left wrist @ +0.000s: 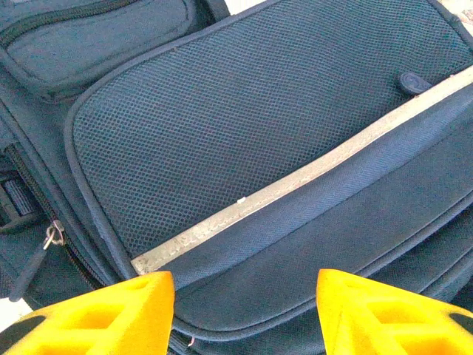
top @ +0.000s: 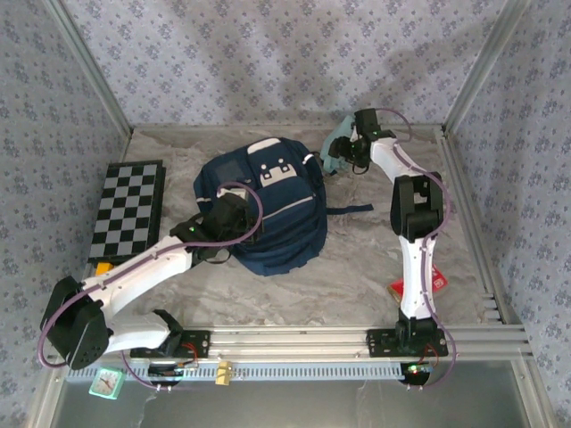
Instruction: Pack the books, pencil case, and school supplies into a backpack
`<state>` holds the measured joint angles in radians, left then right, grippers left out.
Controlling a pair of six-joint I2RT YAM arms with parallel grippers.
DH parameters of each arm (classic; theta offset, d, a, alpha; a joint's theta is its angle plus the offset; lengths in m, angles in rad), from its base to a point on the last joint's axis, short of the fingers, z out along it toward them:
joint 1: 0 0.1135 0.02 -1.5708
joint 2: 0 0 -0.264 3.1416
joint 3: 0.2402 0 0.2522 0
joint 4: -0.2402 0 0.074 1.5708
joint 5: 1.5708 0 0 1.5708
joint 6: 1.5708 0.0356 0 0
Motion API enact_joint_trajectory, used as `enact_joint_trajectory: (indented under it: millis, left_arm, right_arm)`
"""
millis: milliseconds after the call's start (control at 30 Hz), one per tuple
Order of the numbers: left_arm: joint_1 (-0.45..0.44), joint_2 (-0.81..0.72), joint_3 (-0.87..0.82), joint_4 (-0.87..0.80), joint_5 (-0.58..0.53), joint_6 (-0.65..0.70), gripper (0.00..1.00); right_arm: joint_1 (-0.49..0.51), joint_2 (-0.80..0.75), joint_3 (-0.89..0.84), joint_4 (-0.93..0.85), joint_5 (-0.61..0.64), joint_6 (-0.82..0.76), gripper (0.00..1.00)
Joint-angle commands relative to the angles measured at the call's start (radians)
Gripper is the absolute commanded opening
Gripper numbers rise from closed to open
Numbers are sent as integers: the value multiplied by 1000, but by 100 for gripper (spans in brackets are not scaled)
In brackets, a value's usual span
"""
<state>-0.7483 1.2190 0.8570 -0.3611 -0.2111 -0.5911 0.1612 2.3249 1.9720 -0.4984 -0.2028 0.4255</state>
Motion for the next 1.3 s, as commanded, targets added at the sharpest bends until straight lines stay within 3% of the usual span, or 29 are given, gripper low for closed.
enact_joint_trajectory:
  millis: [0,100,167,333,500,733,967,1267]
  left_arm:
    - [-4,11,37,16,-33,34,53]
    - [-5,14,40,9,-49,36,53]
    - [-5,14,38,10,-51,37,54]
    - [-4,29,49,8,-41,35,54]
    - [-17,37,75,5,-50,85,54]
    - [-114,121,187,-50,-68,338,59]
    - [-172,281,311,-99,-19,475,61]
    - [-204,479,430,-78,-186,571,64]
  right_arm:
    - [-6,60,80,-14,-32,4,65]
    - [-8,84,98,-13,-35,9,56]
    - [-11,86,97,-11,-31,6,41]
    - [-25,30,20,-9,-24,-8,14]
    - [-48,-132,-186,69,-53,-18,3]
    - [-58,-438,-548,123,-87,-26,0]
    - [-85,-715,-855,108,-122,-7,0]
    - [-97,-954,-1038,54,-175,-7,0]
